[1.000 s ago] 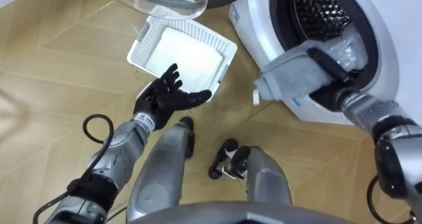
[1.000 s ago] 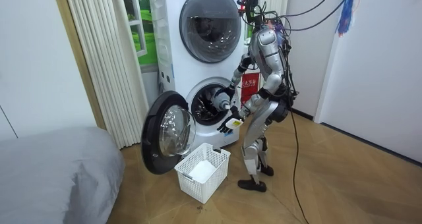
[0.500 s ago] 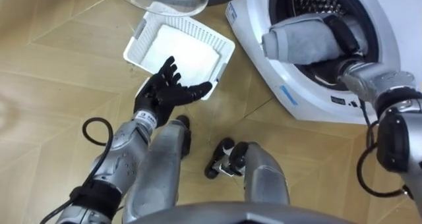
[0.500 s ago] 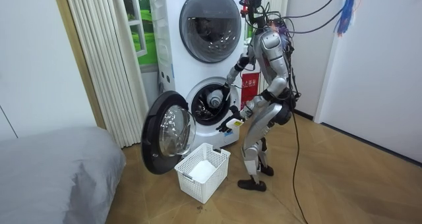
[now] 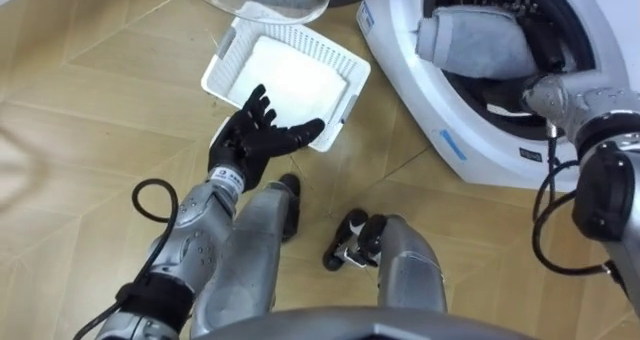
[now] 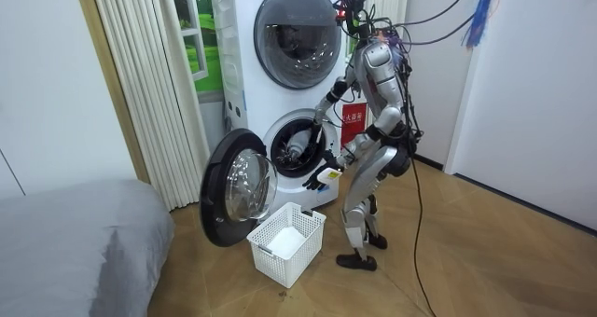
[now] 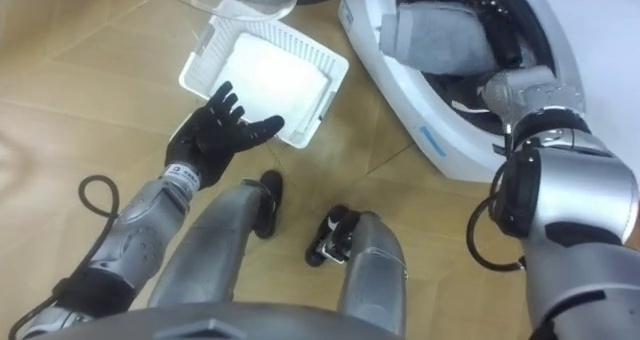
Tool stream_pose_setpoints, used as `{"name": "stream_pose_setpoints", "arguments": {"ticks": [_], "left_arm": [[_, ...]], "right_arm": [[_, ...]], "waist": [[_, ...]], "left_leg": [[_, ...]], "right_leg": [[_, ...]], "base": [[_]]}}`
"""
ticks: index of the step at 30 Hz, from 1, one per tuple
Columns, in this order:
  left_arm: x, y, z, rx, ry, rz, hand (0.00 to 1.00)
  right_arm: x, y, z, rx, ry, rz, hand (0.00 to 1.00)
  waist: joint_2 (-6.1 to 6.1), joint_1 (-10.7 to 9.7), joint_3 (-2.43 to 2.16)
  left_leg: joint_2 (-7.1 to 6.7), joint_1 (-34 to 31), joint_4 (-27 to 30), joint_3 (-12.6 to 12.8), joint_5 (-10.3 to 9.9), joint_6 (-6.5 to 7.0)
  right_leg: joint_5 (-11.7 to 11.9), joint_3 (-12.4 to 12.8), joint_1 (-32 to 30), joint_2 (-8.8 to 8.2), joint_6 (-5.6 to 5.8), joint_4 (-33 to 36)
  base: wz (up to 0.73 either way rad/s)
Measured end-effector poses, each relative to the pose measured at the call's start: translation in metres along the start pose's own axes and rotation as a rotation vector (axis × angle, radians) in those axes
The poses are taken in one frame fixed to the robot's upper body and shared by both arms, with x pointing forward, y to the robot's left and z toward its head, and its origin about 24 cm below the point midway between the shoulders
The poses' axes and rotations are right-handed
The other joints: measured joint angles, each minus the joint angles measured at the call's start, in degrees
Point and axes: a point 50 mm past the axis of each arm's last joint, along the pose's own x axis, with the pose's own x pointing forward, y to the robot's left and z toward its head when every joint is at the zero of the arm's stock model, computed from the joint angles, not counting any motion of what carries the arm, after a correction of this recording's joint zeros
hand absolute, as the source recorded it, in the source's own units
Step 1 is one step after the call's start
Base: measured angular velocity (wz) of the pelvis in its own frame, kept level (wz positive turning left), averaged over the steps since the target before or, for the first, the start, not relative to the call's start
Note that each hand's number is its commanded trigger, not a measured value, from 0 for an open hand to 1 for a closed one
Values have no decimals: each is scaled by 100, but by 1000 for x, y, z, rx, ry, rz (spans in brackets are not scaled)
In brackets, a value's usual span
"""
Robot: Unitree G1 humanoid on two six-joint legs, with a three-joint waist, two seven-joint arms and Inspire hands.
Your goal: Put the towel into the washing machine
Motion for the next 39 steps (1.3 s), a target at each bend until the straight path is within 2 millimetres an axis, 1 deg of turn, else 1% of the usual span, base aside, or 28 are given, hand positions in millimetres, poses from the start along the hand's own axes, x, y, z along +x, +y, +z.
{"name": "stream_pose_setpoints", "arguments": {"ticks": [6,7,13,15,20,25,30,33,34,36,37,39], "left_arm": [[0,-1,0,16,-14,10,0],[0,-2,0,27,-15,6,0],[2,-12,0,78,-32,-24,0],[3,-15,-2,99,-26,-37,0],[3,-16,0,99,-43,-41,0],[2,-18,0,108,-55,-55,0],[2,-16,-1,116,-52,-53,0],[6,-12,0,131,-42,-42,0],[8,-11,0,136,-35,-36,0],[9,-8,-3,141,-19,-22,0],[9,-6,-4,151,-13,-16,0],[10,-4,-5,163,-6,-7,0]], "right_arm": [[-1,-7,12,70,-96,-110,0],[-1,-7,12,73,-96,-118,0],[-3,-6,14,89,-106,-161,0],[-3,-6,15,99,-116,-170,0],[-6,-1,18,118,-144,-172,0],[-6,-1,19,125,-158,-169,0],[-6,-3,20,138,-164,-187,0],[-6,-4,22,152,-179,-191,0],[-6,-4,22,154,-182,-191,0],[-5,-9,23,149,-191,-200,0],[-4,-14,24,141,-198,-209,0],[-2,-23,25,132,-206,-230,0]], "waist": [[19,-48,4],[35,-87,2],[55,-92,2],[85,-92,0],[233,-92,-14],[279,-85,-11],[308,-85,-11],[407,-78,-6],[465,-78,-5],[523,-72,-7],[543,-48,-5],[550,2,-6]], "left_leg": [[8,-1,-101,56,0,0],[7,-1,-107,57,0,0],[12,-1,-152,78,0,4],[11,0,-168,87,2,17],[7,12,-189,96,15,44],[5,15,-202,97,24,57],[-4,90,-248,95,31,70],[-11,170,-309,96,40,87],[-14,235,-344,98,49,100],[-49,395,-453,107,56,111],[-57,520,-538,110,62,117],[-69,698,-658,110,72,118]], "right_leg": [[2,18,-32,11,1,-77],[2,17,-27,12,2,-89],[18,32,-24,32,28,-154],[23,50,-26,38,36,-156],[45,64,-19,29,48,-144],[61,59,-9,24,53,-161],[76,45,91,24,79,-243],[99,36,174,28,104,-305],[119,26,230,32,116,-356],[128,40,368,11,125,-400],[142,35,490,13,148,-487],[159,34,667,22,169,-612]], "base": [[0],[0],[0],[0],[0],[0],[1],[0],[0],[0],[0],[0]]}}
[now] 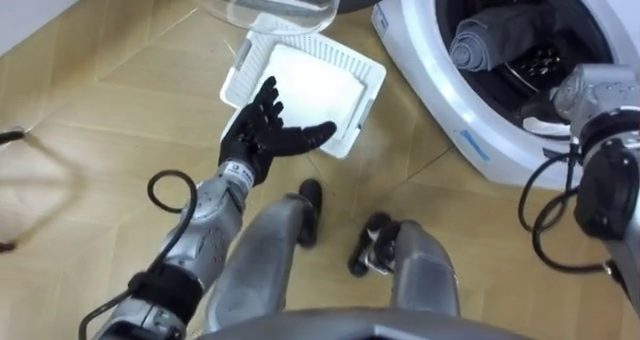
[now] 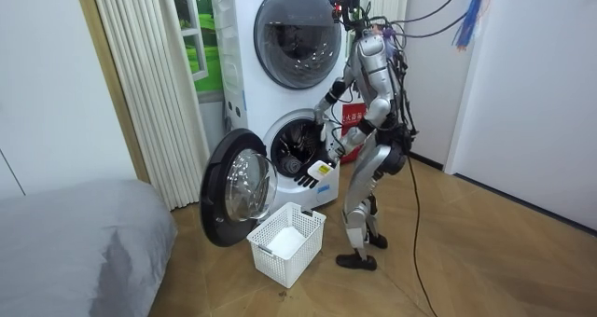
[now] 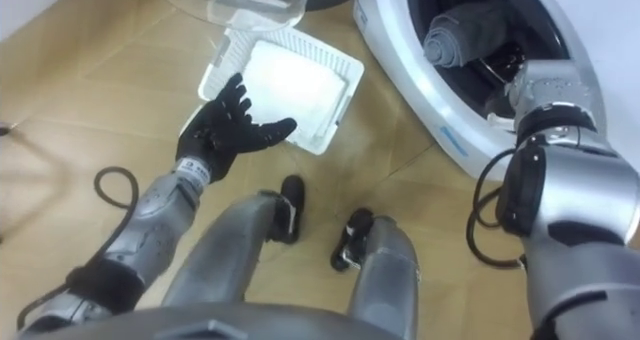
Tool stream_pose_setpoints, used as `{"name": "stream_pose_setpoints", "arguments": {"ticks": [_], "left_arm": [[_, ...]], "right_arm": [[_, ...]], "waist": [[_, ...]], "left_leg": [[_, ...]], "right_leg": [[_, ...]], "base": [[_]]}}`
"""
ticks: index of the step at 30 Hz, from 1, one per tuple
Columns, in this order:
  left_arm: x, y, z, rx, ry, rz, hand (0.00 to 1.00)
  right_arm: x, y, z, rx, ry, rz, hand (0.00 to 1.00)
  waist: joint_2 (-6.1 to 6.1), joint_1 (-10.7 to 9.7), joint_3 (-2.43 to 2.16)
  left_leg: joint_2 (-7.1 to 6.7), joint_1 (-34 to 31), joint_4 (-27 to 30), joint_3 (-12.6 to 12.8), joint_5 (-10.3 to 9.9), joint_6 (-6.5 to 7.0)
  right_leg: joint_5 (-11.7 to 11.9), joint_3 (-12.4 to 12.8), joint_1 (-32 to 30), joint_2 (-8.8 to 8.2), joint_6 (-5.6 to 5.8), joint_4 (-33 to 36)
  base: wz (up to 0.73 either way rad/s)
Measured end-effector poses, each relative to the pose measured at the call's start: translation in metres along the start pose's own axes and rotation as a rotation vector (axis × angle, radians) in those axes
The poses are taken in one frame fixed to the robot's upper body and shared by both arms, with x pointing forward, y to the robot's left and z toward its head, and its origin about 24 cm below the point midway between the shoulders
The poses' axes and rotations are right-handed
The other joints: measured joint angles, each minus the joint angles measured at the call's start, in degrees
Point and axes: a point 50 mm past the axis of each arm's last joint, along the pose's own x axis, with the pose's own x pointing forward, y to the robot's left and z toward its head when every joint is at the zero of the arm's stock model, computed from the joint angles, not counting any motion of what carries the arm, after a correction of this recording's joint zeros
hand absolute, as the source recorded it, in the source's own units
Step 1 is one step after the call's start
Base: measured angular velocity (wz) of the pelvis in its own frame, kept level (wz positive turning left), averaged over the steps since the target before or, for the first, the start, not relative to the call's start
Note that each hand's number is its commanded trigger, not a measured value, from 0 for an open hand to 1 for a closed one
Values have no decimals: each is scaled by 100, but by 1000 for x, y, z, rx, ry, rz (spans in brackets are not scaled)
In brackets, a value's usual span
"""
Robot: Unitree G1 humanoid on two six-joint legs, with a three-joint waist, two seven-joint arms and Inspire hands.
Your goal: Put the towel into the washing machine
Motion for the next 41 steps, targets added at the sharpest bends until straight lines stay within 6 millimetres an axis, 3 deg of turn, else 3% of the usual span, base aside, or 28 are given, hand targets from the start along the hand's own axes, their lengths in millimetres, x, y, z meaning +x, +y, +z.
{"name": "stream_pose_setpoints", "arguments": {"ticks": [6,7,9,11,12,13,15,17,21,22,29,35,37,41], "left_arm": [[-8,23,-18,84,75,81,0],[-12,33,-21,106,88,110,0],[-25,52,-31,154,123,175,0],[-45,73,-46,198,175,264,0],[-50,77,-51,205,191,286,0],[-60,86,-60,220,226,329,0],[-74,97,-70,219,263,394,0],[-93,107,-84,237,317,456,0],[-109,115,-104,298,428,478,0],[-113,117,-109,306,455,486,0],[-133,126,-121,315,527,536,0],[-149,130,-135,326,616,568,0],[-152,129,-139,314,636,575,0],[-154,124,-145,292,660,572,0]], "right_arm": [[18,-37,-2,-86,-38,30,0],[24,-55,-3,-127,-45,37,0],[31,-83,-6,-253,-72,60,0],[36,-117,-6,-462,-116,84,0],[38,-127,-5,-515,-128,79,0],[40,-150,-2,-635,-157,54,0],[41,-175,1,-779,-185,42,0],[39,-206,2,-1002,-202,41,0],[36,-237,-7,-1208,-139,64,0],[35,-245,-11,-1271,-107,82,0],[31,-279,-22,-1530,59,111,0],[25,-303,-36,-1519,192,135,0],[23,-310,-41,-1511,234,128,0],[21,-316,-46,-1506,270,117,0]], "waist": [[116,64,-69],[120,59,-72],[144,59,-102],[241,34,-192],[259,31,-204],[273,17,-221],[261,-50,-246],[197,-141,-305],[133,-254,-373],[115,-288,-381],[133,-312,-366],[117,-322,-348],[95,-328,-312],[129,-338,-325]], "left_leg": [[39,596,-424,23,7,9],[33,816,-550,42,7,9],[36,1154,-796,74,7,9],[33,1525,-1065,102,6,8],[28,1614,-1105,110,6,8],[21,1792,-1198,129,6,8],[13,2072,-1362,130,5,5],[27,2405,-1533,183,1,-2],[108,2923,-1786,280,-36,-71],[122,3071,-1808,297,-51,-96],[197,3432,-1934,359,-63,-172],[223,3612,-2053,422,-30,-220],[225,3710,-2116,470,-30,-225],[230,3875,-2244,582,-39,-244]], "right_leg": [[202,59,612,196,105,-681],[226,166,780,240,129,-832],[299,333,1082,330,164,-1101],[391,323,1479,384,196,-1438],[401,327,1593,392,204,-1503],[413,329,1776,404,225,-1649],[451,353,2083,448,259,-1881],[521,485,2423,519,295,-2196],[676,547,2948,660,280,-2597],[699,638,3094,692,273,-2673],[756,631,3404,766,230,-2769],[778,648,3535,810,205,-2872],[786,692,3632,825,193,-2965],[788,803,3721,840,192,-3027]], "base": [[-10],[-9],[-13],[-16],[-8],[-4],[-4],[-22],[-27],[-29],[-10],[-5],[-12],[-16]]}}
